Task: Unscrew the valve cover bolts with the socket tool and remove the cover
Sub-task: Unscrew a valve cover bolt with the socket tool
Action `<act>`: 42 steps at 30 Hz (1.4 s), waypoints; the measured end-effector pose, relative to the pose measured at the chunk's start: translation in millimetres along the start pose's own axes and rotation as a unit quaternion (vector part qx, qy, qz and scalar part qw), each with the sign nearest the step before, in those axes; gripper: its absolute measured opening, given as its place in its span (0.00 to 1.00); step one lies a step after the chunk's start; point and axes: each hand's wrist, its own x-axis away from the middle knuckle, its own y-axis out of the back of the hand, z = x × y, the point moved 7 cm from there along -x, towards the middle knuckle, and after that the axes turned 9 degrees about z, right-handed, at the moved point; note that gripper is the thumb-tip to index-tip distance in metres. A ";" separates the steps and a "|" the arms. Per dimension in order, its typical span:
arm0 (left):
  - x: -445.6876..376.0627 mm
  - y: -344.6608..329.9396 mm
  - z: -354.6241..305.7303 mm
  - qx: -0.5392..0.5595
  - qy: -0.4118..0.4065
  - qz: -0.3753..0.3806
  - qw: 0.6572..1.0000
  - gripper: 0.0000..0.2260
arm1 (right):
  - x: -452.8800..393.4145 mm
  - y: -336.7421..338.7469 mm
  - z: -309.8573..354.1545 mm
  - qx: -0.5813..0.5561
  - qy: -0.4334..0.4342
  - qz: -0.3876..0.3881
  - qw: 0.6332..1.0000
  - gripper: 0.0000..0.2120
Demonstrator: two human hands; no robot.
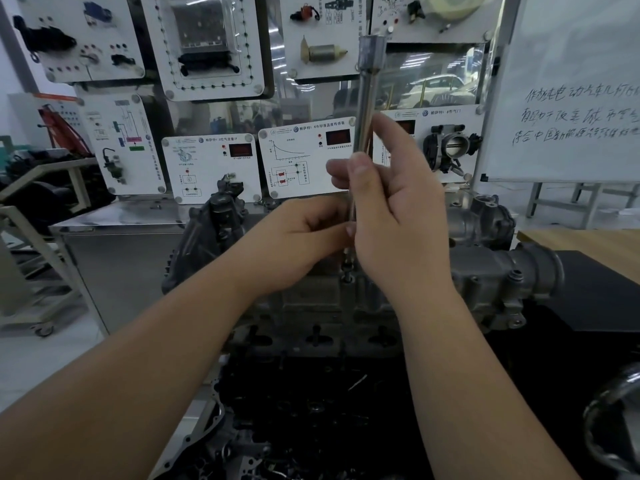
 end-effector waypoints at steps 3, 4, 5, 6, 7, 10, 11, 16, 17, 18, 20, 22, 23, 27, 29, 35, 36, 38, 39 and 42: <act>-1.3 1.4 0.8 -0.007 -0.010 -0.007 1.000 0.10 | -2.5 -5.0 2.2 0.015 0.010 0.033 0.999 0.13; -2.0 1.3 0.5 -0.016 -0.014 -0.011 1.000 0.08 | -2.8 -5.6 3.9 0.024 0.017 0.032 0.999 0.09; -2.3 0.8 -0.3 -0.027 -0.017 -0.015 0.999 0.08 | -2.5 -4.3 5.0 0.029 0.024 0.021 0.999 0.05; -2.7 0.0 -0.2 -0.034 -0.017 -0.016 0.999 0.08 | -1.7 -2.5 5.9 0.036 0.031 0.006 0.999 0.03; -2.6 -0.5 -0.9 -0.035 -0.019 -0.017 0.999 0.06 | -0.8 -1.6 6.9 0.043 0.036 -0.004 0.998 0.04; -1.9 -1.5 -1.9 -0.024 -0.018 -0.012 0.999 0.07 | -0.6 -6.5 7.0 0.041 0.027 0.017 0.999 0.14; -1.7 -0.9 -2.8 -0.018 -0.023 -0.010 1.000 0.09 | -0.9 -7.1 5.6 0.034 0.023 0.021 0.999 0.18; -1.5 -0.9 -2.4 -0.032 -0.023 -0.010 0.999 0.10 | -2.5 -7.7 3.9 0.018 0.022 0.035 0.999 0.10; -2.0 -1.1 -2.8 -0.041 -0.022 -0.012 0.999 0.09 | -2.4 -7.2 4.7 0.022 0.024 0.031 0.999 0.05; -2.4 -1.3 -2.5 -0.044 -0.020 -0.010 0.999 0.09 | -2.2 -5.4 5.4 0.028 0.026 0.021 0.999 0.03; -3.9 -2.3 -0.4 -0.056 -0.015 -0.010 0.998 0.08 | -1.4 -1.5 6.2 0.043 0.031 -0.003 0.999 0.05; -5.0 -5.0 2.1 -0.078 -0.005 0.002 0.997 0.03 | -0.6 -2.0 6.3 0.050 0.034 0.000 0.998 0.08; -5.0 -6.7 1.8 -0.090 0.004 0.012 0.996 0.03 | -0.4 -3.3 6.1 0.047 0.034 0.007 0.998 0.09; -3.4 -3.8 0.1 -0.046 0.001 0.009 0.999 0.11 | -0.9 -5.6 3.5 0.020 0.019 0.012 1.000 0.18; -1.9 -2.0 -1.1 -0.023 -0.003 0.008 1.000 0.18 | -0.5 -6.1 2.9 0.012 0.017 0.012 1.000 0.17; -1.9 1.8 2.3 -0.012 -0.006 -0.001 1.000 0.07 | 1.2 -11.9 2.9 0.029 0.010 0.024 0.999 0.13; -1.7 1.9 2.8 -0.013 -0.002 -0.002 1.000 0.09 | 1.0 -11.8 3.4 0.033 0.011 0.021 0.999 0.12; -1.5 0.3 1.2 -0.021 -0.005 -0.001 1.000 0.14 | 0.4 -10.6 3.5 0.034 0.011 0.016 0.999 0.13; -1.8 -1.1 0.2 -0.025 -0.008 0.000 1.000 0.16 | 0.0 -9.4 3.4 0.029 0.012 0.014 0.999 0.12; -2.1 -3.2 1.1 -0.038 -0.004 0.005 0.999 0.19 | -0.6 -3.4 5.2 0.018 0.026 0.000 0.999 0.06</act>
